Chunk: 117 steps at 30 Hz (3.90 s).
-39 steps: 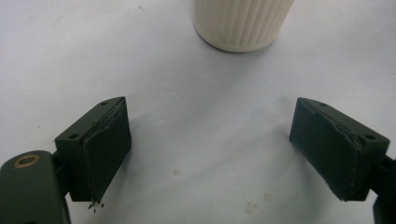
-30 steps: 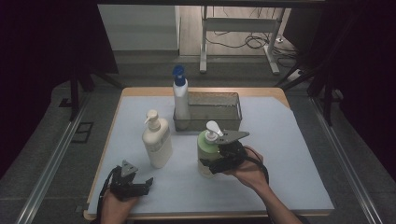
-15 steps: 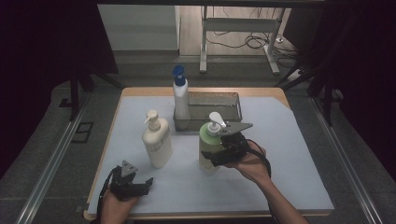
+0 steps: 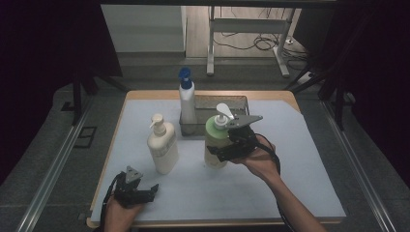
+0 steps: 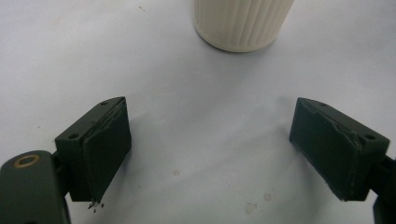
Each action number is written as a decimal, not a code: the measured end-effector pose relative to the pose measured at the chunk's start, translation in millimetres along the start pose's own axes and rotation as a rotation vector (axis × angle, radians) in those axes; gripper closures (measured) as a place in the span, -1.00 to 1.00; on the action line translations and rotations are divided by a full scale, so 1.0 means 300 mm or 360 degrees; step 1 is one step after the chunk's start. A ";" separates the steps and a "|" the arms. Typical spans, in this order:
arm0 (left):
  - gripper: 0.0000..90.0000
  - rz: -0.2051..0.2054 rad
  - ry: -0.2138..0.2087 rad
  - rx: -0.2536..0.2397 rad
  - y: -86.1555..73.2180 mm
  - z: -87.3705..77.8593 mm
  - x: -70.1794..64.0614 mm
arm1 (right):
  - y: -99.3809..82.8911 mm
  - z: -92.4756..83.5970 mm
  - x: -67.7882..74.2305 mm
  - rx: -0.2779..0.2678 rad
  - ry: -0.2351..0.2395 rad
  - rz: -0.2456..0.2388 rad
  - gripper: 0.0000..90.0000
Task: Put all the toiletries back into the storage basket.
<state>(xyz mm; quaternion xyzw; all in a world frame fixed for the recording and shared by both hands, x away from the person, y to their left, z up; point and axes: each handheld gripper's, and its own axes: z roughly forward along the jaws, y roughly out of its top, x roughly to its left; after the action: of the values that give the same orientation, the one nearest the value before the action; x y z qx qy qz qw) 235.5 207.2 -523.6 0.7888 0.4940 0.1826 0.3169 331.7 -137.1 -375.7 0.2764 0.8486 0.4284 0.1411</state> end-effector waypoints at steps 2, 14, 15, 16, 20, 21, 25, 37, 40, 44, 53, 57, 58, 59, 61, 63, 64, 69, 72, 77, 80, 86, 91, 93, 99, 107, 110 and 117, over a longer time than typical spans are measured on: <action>-0.72 -0.0001 0.0000 -0.0001 0.000 0.000 0.000 | 0.020 0.000 -0.007 0.0001 -0.0012 0.0007 -0.74; -0.72 -0.0002 0.0000 -0.0001 0.000 0.000 0.000 | 0.103 0.001 -0.051 -0.0013 -0.0079 0.0025 -0.74; -0.72 0.0001 -0.0001 0.0002 0.000 0.000 0.001 | 0.103 0.001 -0.051 -0.0013 -0.0079 0.0025 -0.74; -0.72 -0.0001 -0.0001 -0.0001 0.000 0.000 0.000 | 0.120 0.000 -0.057 -0.0013 -0.0091 0.0031 -0.74; -0.72 0.0000 -0.0001 0.0000 0.000 0.000 0.001 | 0.147 0.007 -0.072 -0.0013 -0.0108 0.0022 -0.74; -0.72 0.0000 -0.0001 0.0000 0.000 0.000 0.001 | 0.152 0.009 -0.074 -0.0014 -0.0114 0.0027 -0.74; -0.72 -0.0001 0.0000 -0.0001 0.000 0.000 0.000 | 0.169 0.019 -0.084 -0.0016 -0.0129 0.0040 -0.74; -0.72 -0.0002 -0.0001 0.0001 0.000 0.000 0.001 | 0.233 0.058 -0.121 -0.0037 -0.0196 0.0084 -0.74; -0.72 -0.0001 -0.0002 0.0002 0.000 0.000 0.001 | 0.246 0.074 -0.139 -0.0045 -0.0217 0.0110 -0.74; -0.72 0.0000 -0.0002 0.0003 0.000 0.000 0.001 | 0.257 0.093 -0.159 -0.0045 -0.0250 0.0129 -0.73; -0.72 -0.0001 -0.0002 0.0003 0.001 0.000 0.001 | 0.278 0.130 -0.197 -0.0057 -0.0301 0.0173 -0.73; -0.72 -0.0003 -0.0004 0.0002 0.001 0.000 0.001 | 0.289 0.152 -0.221 -0.0065 -0.0331 0.0194 -0.74; -0.72 -0.0003 -0.0004 0.0002 0.001 0.000 0.001 | 0.289 0.152 -0.221 -0.0065 -0.0331 0.0194 -0.74; -0.72 -0.0002 -0.0004 0.0003 0.001 0.000 0.001 | 0.291 0.157 -0.225 -0.0065 -0.0340 0.0198 -0.73; -0.72 -0.0002 -0.0004 0.0003 0.001 0.000 0.001 | 0.294 0.167 -0.232 -0.0063 -0.0351 0.0204 -0.73; -0.72 -0.0003 -0.0005 0.0003 0.001 0.000 0.001 | 0.296 0.177 -0.238 -0.0067 -0.0367 0.0207 -0.74; -0.72 -0.0003 -0.0004 0.0003 0.001 0.000 0.001 | 0.297 0.188 -0.244 -0.0069 -0.0375 0.0213 -0.73; -0.72 -0.0004 -0.0002 0.0005 0.001 0.000 0.001 | 0.296 0.217 -0.259 -0.0059 -0.0395 0.0217 -0.74; -0.72 -0.0006 -0.0004 0.0007 0.000 -0.001 0.001 | 0.291 0.236 -0.266 -0.0047 -0.0411 0.0211 -0.73; -0.72 -0.0006 -0.0004 0.0007 0.000 -0.001 0.001 | 0.278 0.270 -0.276 -0.0038 -0.0413 0.0210 -0.73; -0.72 -0.0005 -0.0004 0.0007 0.000 -0.001 0.001 | 0.271 0.283 -0.280 -0.0036 -0.0413 0.0214 -0.74; -0.72 -0.0004 -0.0004 0.0008 0.000 -0.001 0.001 | 0.244 0.323 -0.284 -0.0007 -0.0402 0.0219 -0.74; -0.72 -0.0004 -0.0004 0.0008 0.000 -0.001 0.001 | 0.230 0.345 -0.285 0.0005 -0.0388 0.0220 -0.74; -0.72 -0.0004 -0.0004 0.0008 0.000 -0.001 0.001 | 0.227 0.349 -0.285 0.0007 -0.0388 0.0215 -0.73; -0.72 -0.0004 -0.0004 0.0008 0.000 -0.001 0.001 | 0.207 0.364 -0.286 0.0025 -0.0377 0.0223 -0.73; -0.72 -0.0003 -0.0004 0.0008 0.000 -0.001 0.001 | 0.178 0.393 -0.285 0.0067 -0.0365 0.0229 -0.73; -0.72 -0.0003 -0.0004 0.0009 0.000 -0.001 0.001 | 0.166 0.406 -0.285 0.0073 -0.0359 0.0232 -0.74; -0.72 -0.0003 -0.0004 0.0009 0.000 -0.001 0.001 | 0.139 0.430 -0.288 0.0110 -0.0332 0.0227 -0.74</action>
<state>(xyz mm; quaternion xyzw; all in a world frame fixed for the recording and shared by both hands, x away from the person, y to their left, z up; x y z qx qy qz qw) 235.6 207.5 -523.3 0.7894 0.4949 0.1799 0.3155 477.4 -84.3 -418.3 0.3837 0.8218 0.3769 0.1881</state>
